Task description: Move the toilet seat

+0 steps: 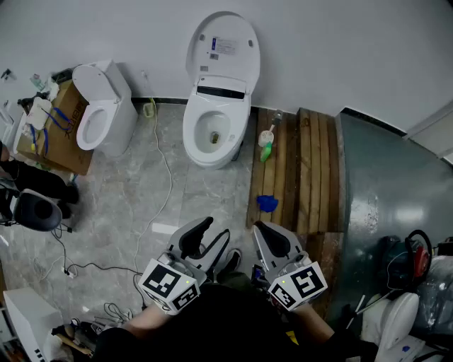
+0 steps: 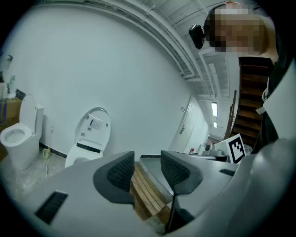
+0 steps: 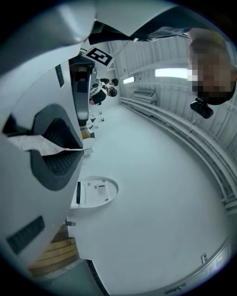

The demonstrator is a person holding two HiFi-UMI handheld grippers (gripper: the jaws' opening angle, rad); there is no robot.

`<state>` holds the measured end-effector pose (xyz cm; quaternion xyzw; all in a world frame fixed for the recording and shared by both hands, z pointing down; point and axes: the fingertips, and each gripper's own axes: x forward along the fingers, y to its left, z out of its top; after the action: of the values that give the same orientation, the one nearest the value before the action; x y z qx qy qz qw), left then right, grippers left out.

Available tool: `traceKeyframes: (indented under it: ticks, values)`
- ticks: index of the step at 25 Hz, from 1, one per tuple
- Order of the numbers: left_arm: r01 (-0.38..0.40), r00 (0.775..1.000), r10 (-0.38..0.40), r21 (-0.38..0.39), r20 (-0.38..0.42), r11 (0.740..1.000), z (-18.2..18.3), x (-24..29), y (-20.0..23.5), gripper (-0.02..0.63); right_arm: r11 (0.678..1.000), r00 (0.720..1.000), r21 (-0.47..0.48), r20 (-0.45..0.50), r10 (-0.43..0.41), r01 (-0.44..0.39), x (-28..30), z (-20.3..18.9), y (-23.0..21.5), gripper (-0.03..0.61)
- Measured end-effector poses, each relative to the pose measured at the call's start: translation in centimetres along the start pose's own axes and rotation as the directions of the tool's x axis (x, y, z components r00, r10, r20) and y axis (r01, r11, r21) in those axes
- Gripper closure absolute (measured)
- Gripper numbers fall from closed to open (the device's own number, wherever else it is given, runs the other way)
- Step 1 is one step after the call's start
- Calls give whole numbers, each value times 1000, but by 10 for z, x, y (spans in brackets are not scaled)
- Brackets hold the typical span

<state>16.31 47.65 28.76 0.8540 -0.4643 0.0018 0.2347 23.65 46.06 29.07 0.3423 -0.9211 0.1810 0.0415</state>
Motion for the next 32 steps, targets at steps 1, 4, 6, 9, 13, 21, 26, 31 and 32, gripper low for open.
traceKeyframes:
  ticks: [1, 4, 6, 9, 13, 21, 26, 31, 32]
  values:
    - [2, 1000, -2, -3, 1, 1000, 2, -3, 0, 426, 1000, 1000, 2, 1, -1, 1, 0, 1, 3, 540]
    - [12, 1000, -12, -10, 11, 1000, 10, -9, 1, 426, 1000, 1000, 1, 4, -5, 5, -1, 5, 13, 540]
    - [22, 1000, -22, -5, 15, 1000, 15, -11, 1, 426, 1000, 1000, -3, 4, -10, 10, 1, 6, 16, 540]
    - [35, 999, -35, 5, 11, 999, 20, -12, 5, 426, 1000, 1000, -10, 1, -23, 23, 7, 8, 17, 540]
    - [44, 999, -44, 0, 10, 999, 25, -13, 14, 426, 1000, 1000, 1, 12, -28, 28, 15, 12, 21, 539]
    - [69, 997, -70, 11, 37, 998, 39, -24, 26, 426, 999, 998, -9, 41, -41, 41, 29, 21, 33, 538]
    - [88, 995, -88, 2, 49, 996, 45, -43, 45, 426, 997, 997, -9, 32, -70, 71, 45, 20, 50, 538]
    - [98, 994, -97, -17, 55, 995, 46, -64, 70, 426, 995, 994, 6, 26, -102, 102, 62, 9, 68, 538]
    - [97, 994, -96, -21, 52, 995, 45, -67, 75, 426, 994, 994, 13, 25, -109, 108, 65, 7, 70, 538]
